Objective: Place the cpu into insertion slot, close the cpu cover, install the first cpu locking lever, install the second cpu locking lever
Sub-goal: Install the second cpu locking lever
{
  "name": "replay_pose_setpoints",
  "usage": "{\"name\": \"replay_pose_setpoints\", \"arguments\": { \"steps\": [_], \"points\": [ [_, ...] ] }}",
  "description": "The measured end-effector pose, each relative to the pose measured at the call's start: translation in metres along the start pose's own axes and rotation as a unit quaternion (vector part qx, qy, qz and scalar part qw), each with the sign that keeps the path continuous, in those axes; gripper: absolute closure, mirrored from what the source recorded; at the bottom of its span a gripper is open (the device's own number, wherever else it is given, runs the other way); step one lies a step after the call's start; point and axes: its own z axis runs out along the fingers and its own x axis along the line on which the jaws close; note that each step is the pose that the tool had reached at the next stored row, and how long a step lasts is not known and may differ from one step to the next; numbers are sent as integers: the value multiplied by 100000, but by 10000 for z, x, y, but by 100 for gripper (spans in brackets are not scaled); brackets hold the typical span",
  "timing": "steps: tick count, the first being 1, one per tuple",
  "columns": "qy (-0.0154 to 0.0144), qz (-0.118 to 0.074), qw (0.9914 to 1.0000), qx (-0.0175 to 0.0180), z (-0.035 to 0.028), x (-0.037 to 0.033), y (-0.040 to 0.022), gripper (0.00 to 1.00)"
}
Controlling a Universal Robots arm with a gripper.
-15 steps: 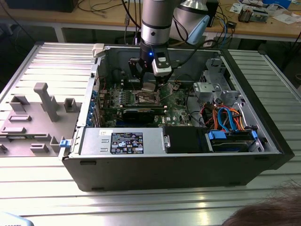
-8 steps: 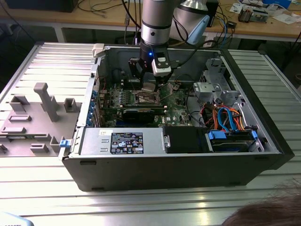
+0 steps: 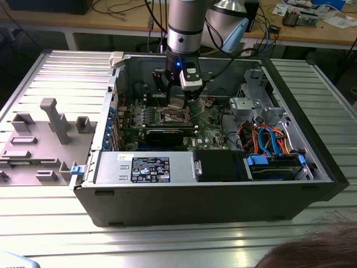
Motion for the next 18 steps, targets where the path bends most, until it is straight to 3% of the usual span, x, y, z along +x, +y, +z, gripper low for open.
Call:
{"name": "replay_pose_setpoints", "arguments": {
  "steps": [13,18],
  "points": [
    [8,1549,99988,-38,2,1,0,45],
    [32,4386,99904,-134,10,2,0,45]
  ]
}}
